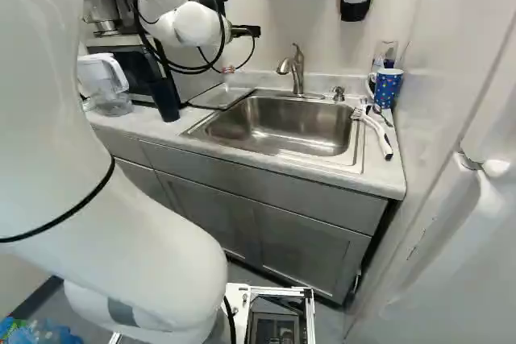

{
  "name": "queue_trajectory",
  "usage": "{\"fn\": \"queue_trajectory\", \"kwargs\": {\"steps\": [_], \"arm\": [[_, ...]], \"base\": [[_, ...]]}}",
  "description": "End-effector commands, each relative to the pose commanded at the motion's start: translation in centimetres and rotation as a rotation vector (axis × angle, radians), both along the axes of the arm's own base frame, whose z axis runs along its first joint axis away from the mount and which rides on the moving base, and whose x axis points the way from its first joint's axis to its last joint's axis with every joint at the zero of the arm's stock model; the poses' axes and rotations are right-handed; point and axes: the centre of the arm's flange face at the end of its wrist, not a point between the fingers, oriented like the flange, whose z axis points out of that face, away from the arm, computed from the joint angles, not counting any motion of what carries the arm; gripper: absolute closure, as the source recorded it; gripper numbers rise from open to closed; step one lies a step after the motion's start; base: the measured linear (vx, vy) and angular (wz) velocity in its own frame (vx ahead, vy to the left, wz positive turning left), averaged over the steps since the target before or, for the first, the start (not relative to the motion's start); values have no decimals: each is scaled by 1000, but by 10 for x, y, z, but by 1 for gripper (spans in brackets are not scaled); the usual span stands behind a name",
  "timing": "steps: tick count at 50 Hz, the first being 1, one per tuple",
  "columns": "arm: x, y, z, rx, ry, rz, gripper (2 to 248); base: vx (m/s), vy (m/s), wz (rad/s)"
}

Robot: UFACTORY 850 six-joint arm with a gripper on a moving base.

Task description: Rinse the cup and place it in the tray

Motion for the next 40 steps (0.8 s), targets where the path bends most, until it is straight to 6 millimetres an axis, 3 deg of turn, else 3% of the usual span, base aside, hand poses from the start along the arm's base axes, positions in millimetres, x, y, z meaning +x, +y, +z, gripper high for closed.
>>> {"fn": "queue_trajectory", "kwargs": {"steps": [40], "arm": [[3,-9,-1,0,14,-17,3]], "base": [[0,0,0]]}}
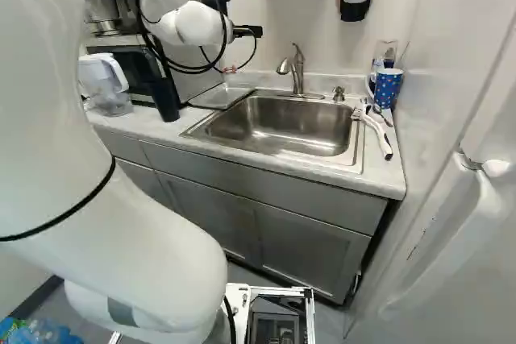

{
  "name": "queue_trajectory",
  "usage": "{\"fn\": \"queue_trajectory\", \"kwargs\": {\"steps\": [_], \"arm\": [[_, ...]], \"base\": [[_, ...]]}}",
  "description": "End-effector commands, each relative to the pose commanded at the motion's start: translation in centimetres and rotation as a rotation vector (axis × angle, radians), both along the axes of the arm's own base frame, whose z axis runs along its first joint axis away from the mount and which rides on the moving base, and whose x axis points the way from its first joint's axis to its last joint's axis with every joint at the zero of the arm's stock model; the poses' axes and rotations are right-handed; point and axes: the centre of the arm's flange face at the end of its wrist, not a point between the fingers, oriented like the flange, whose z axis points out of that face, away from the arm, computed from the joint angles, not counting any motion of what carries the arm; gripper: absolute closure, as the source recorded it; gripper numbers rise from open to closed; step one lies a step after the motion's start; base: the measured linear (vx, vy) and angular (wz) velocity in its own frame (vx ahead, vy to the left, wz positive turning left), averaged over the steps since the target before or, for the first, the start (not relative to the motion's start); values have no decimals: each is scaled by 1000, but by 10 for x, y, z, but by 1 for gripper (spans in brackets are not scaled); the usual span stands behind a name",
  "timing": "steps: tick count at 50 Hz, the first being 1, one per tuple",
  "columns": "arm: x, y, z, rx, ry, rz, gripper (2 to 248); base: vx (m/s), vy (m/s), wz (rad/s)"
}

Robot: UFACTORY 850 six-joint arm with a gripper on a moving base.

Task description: Rinse the cup and place it in the tray

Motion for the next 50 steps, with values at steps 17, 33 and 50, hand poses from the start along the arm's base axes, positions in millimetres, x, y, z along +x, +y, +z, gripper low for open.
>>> {"fn": "queue_trajectory", "kwargs": {"steps": [17,33,50], "arm": [[4,-14,-2,1,25,-28,3],[7,-28,-5,2,53,-55,3],[11,-43,-8,5,92,-84,3]], "base": [[0,0,0],[0,0,0],[0,0,0]]}}
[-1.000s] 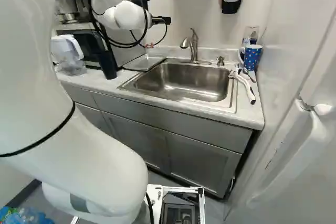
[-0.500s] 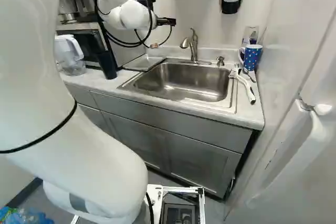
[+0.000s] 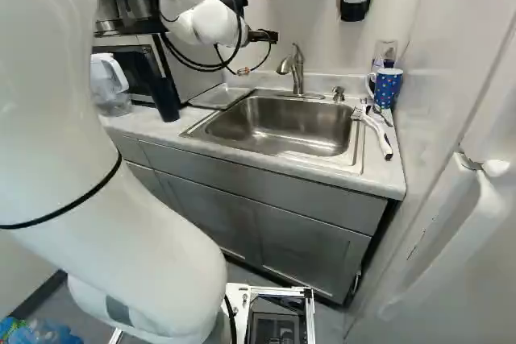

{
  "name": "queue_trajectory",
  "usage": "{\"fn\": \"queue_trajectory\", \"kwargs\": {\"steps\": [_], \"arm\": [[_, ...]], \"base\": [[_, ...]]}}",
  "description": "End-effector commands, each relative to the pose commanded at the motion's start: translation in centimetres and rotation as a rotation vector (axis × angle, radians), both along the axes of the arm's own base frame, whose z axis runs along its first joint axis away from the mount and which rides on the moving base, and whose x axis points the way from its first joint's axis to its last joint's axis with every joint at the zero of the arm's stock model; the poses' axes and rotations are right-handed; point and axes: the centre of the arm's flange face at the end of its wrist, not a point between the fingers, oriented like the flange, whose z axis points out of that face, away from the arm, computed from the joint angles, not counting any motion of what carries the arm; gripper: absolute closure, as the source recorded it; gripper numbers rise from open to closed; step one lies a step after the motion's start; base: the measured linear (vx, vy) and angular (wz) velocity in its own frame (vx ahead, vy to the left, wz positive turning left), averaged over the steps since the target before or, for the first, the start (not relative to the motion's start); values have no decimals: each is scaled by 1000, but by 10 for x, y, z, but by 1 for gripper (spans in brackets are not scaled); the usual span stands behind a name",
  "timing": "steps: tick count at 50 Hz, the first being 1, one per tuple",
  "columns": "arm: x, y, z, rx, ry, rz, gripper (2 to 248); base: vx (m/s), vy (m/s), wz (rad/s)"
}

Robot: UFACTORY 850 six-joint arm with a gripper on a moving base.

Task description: Rinse the cup and place it in the tray

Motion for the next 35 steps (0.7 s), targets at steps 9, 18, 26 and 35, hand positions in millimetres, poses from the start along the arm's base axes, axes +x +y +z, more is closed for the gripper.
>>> {"fn": "queue_trajectory", "kwargs": {"steps": [9,18,26,35], "arm": [[4,-5,-2,2,18,-10,3],[9,-10,-3,4,35,-18,3],[14,-15,-4,6,50,-26,3],[19,-20,-6,8,68,-34,3]], "base": [[0,0,0],[0,0,0],[0,0,0],[0,0,0]]}}
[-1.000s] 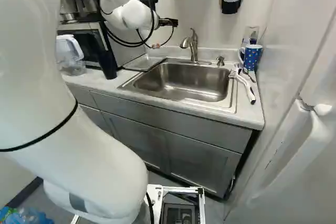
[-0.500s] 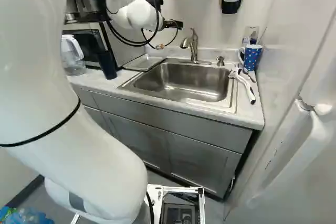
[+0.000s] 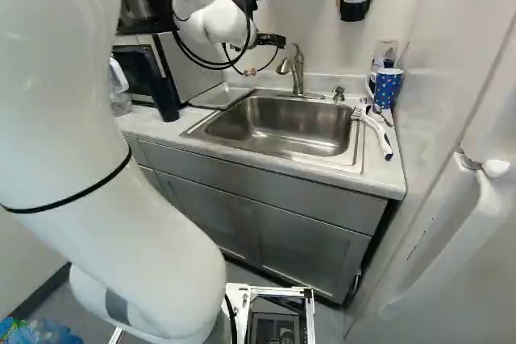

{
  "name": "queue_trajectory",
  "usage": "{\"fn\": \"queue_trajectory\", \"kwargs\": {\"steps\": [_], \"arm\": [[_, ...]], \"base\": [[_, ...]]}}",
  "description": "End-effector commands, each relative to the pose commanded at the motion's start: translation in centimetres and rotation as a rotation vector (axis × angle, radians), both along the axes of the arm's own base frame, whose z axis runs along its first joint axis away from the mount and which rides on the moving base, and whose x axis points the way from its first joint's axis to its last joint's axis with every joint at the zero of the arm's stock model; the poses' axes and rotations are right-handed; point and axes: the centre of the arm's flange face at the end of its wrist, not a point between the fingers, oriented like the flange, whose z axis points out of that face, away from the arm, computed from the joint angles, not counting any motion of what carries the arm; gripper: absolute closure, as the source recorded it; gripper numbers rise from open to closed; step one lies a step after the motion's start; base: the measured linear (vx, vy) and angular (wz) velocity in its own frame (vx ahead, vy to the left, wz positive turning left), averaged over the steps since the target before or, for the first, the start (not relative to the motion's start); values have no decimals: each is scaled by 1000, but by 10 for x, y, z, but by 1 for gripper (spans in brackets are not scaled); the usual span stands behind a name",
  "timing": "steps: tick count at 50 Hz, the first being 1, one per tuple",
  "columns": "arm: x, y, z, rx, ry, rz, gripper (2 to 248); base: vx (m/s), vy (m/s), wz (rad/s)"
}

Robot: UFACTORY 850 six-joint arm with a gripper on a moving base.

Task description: Rinse the cup and place it in the tray

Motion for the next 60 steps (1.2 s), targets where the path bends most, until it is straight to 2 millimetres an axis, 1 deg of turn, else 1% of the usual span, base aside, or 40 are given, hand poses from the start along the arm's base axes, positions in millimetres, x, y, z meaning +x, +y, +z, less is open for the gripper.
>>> {"fn": "queue_trajectory", "kwargs": {"steps": [37,60], "arm": [[13,-25,-2,3,23,-41,3],[33,-38,-3,3,20,-57,3]], "base": [[0,0,0],[0,0,0]]}}
